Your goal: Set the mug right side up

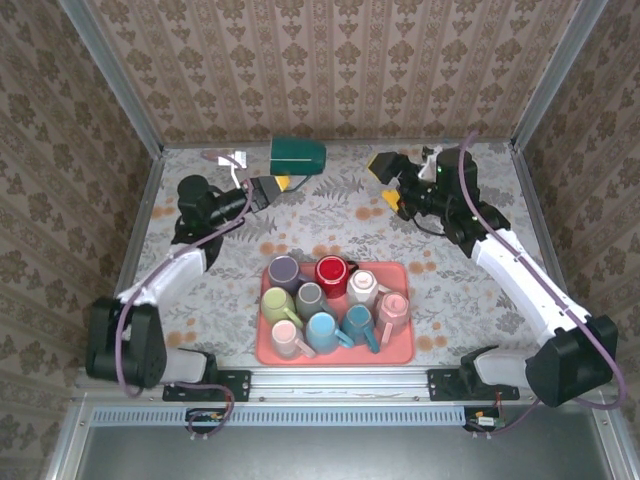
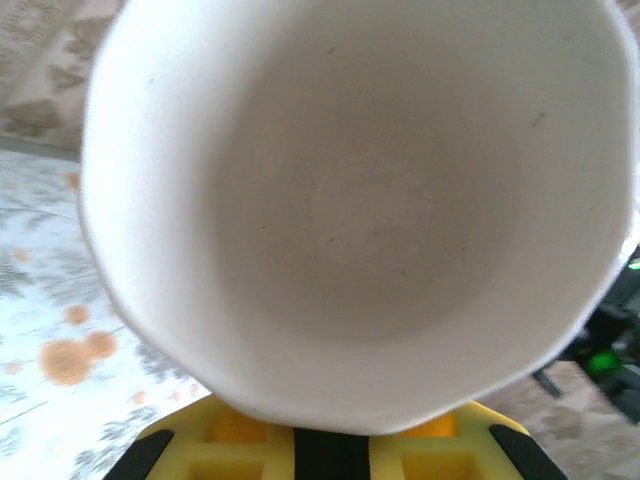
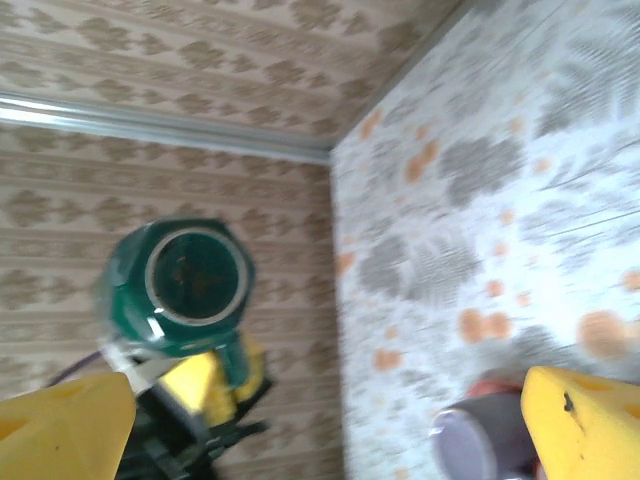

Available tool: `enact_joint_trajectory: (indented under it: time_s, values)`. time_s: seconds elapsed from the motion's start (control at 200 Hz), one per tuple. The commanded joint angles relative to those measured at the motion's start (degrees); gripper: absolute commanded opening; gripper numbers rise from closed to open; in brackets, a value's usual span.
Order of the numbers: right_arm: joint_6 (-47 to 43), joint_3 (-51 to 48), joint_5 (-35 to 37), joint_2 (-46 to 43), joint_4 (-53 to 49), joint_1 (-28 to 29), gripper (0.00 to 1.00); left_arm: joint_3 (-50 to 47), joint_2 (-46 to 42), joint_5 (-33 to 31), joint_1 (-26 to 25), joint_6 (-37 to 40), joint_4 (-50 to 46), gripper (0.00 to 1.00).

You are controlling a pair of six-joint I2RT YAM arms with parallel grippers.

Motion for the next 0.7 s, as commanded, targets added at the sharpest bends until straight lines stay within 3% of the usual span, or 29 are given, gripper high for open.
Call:
enact_joint_trajectory:
  time_s: [0.0, 0.16, 0.345, 0.515, 0.695]
  values:
    - [-15.5, 2.9, 9.8, -1.1, -12.2, 0.1, 1.0, 8.1, -7.1, -15.4, -1.9, 27.7, -33.9, 0.0]
    - [-24.9, 4.0, 7.8, 1.9, -14.9, 1.3, 1.0, 13.9, -6.0, -30.9, -2.2, 34.1, -49.9, 0.0]
    - [-25.7, -2.3, 11.9, -1.5, -7.1, 2.0, 1.0, 15.2, -4.2, -41.9, -3.2, 36.8, -55.3, 0.0]
    - [-35.0, -1.1, 7.7, -2.4, -8.0, 3.8, 0.98, 16.7, 0.0, -46.7, -4.1, 38.1, -58.0, 0.0]
    - [-37.6, -1.1, 7.8, -2.4, -9.4, 6.0, 0.95, 19.1, 5.4, -51.7, -5.8, 38.9, -59.6, 0.0]
